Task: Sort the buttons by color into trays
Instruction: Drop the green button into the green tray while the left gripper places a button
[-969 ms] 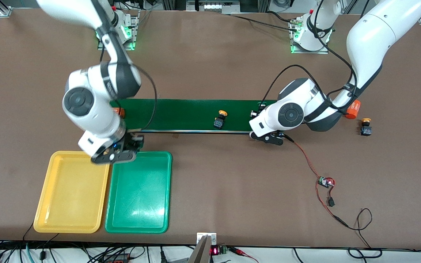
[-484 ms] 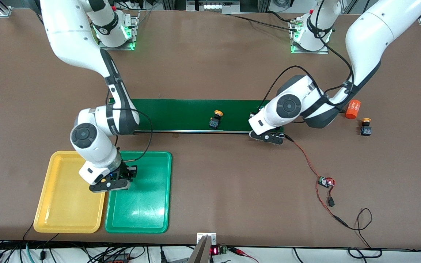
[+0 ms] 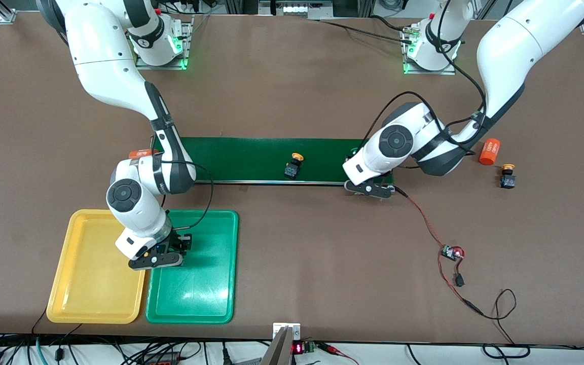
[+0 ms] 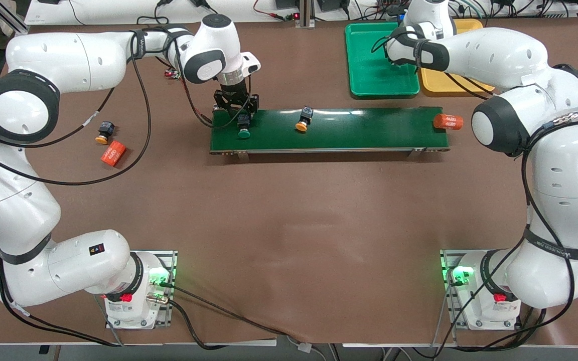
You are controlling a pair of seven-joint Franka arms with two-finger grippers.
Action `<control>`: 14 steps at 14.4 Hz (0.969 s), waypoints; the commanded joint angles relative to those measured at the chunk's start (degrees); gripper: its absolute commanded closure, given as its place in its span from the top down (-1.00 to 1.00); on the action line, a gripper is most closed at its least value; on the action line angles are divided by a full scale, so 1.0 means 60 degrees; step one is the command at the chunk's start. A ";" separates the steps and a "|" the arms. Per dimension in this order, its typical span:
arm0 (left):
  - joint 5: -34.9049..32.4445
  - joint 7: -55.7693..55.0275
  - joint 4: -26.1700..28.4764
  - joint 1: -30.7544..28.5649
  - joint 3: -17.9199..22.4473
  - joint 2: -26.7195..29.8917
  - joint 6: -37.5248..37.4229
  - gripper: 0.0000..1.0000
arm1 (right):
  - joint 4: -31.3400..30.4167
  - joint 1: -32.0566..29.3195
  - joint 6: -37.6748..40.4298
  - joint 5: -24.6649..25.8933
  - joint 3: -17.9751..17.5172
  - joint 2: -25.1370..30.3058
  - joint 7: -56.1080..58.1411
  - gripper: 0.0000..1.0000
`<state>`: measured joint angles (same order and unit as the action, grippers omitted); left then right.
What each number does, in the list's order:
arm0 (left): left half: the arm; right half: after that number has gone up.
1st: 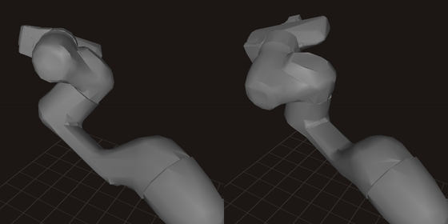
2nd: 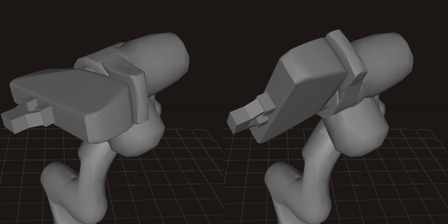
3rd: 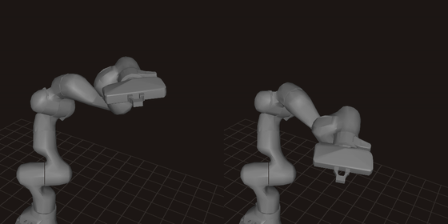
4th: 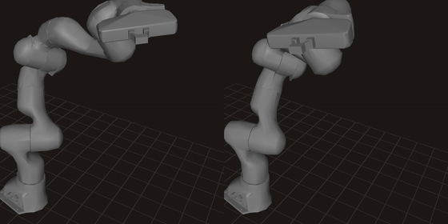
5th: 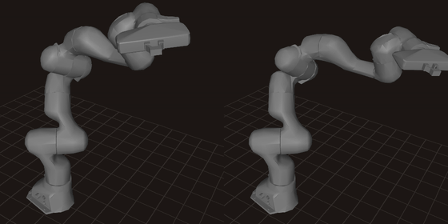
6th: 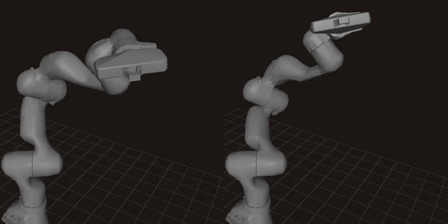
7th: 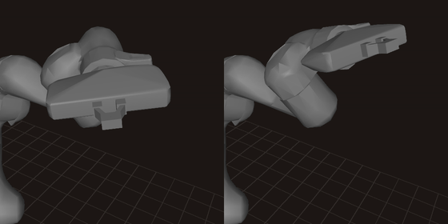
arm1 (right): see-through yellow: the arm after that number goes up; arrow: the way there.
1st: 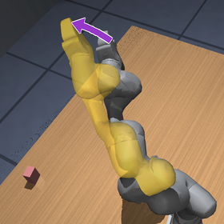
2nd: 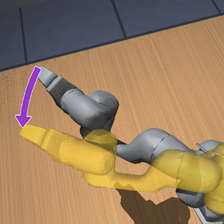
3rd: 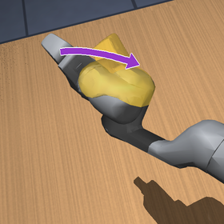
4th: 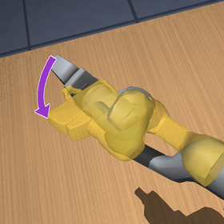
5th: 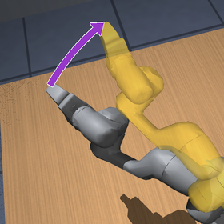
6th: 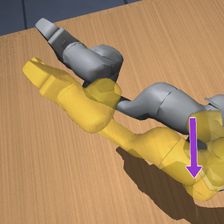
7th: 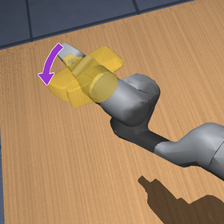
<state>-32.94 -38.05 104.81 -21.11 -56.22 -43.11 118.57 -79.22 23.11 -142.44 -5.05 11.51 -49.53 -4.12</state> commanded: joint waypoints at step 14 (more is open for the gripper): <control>-0.0149 0.3931 0.0135 -0.6205 -0.0928 0.0256 -0.2272 1.00 | -0.2904 0.0206 0.6411 -0.0168 -0.0147 0.5421 -0.1174 1.00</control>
<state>-32.97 -21.95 101.86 -53.74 -61.00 -41.90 104.98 -84.83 24.39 -102.99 -5.42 11.19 -26.03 -10.18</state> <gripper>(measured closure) 0.000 0.000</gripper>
